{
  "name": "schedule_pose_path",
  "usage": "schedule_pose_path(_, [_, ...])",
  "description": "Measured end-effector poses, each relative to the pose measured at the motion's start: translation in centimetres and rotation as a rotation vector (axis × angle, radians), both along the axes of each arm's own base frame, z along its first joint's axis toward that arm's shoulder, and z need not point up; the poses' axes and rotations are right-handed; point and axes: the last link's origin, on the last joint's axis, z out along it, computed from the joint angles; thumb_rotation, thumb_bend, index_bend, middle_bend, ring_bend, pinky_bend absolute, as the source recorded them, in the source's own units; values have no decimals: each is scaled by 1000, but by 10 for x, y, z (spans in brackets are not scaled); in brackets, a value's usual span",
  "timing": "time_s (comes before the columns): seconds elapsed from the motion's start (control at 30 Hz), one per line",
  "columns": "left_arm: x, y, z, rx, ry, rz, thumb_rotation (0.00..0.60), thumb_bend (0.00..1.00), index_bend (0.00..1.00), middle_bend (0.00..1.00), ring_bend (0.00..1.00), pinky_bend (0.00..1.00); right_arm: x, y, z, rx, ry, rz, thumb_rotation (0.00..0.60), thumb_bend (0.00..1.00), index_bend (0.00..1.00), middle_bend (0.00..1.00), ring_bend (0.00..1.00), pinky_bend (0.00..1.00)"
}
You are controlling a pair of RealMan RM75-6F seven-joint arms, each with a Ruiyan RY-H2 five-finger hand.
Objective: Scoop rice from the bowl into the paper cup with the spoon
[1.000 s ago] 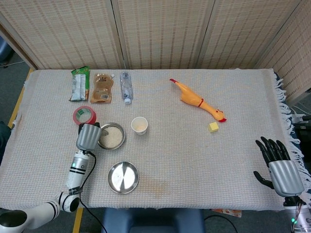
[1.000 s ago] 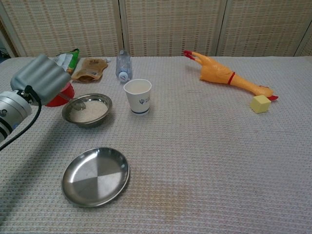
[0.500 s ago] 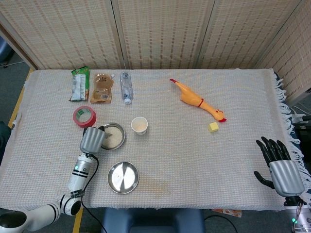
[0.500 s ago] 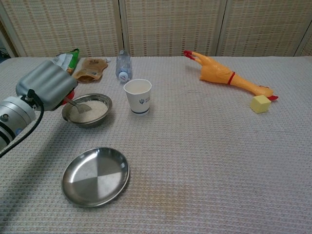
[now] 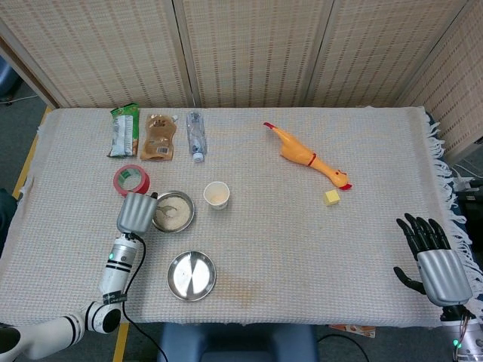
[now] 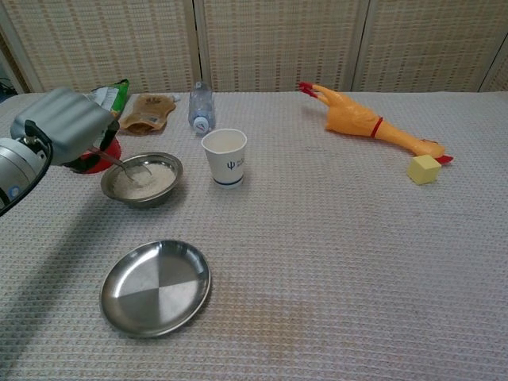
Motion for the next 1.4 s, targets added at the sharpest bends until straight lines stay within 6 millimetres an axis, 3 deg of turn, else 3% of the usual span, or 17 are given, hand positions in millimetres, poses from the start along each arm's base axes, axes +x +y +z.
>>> schedule_pose_path(0.4, [-6, 7, 10, 16, -9, 31, 600, 390, 658, 1000, 1000, 1000, 1, 1, 0, -1, 1, 5, 600, 141, 0, 0, 0, 0])
schedule_pose_path(0.73, [0, 17, 24, -94, -211, 190, 600, 390, 658, 1000, 1000, 1000, 0, 0, 1, 2, -1, 1, 600, 142, 0, 0, 0, 0])
schedule_pose_path(1.13, [25, 35, 45, -179, -420, 284, 600, 391, 648, 1000, 1000, 1000, 0, -1, -2, 10, 5, -3, 600, 142, 0, 0, 0, 0])
schedule_pose_path(1.4, [64, 51, 45, -235, -497, 294, 600, 392, 648, 1000, 1000, 1000, -3, -4, 2, -26, 19, -16, 600, 141, 0, 0, 0, 0])
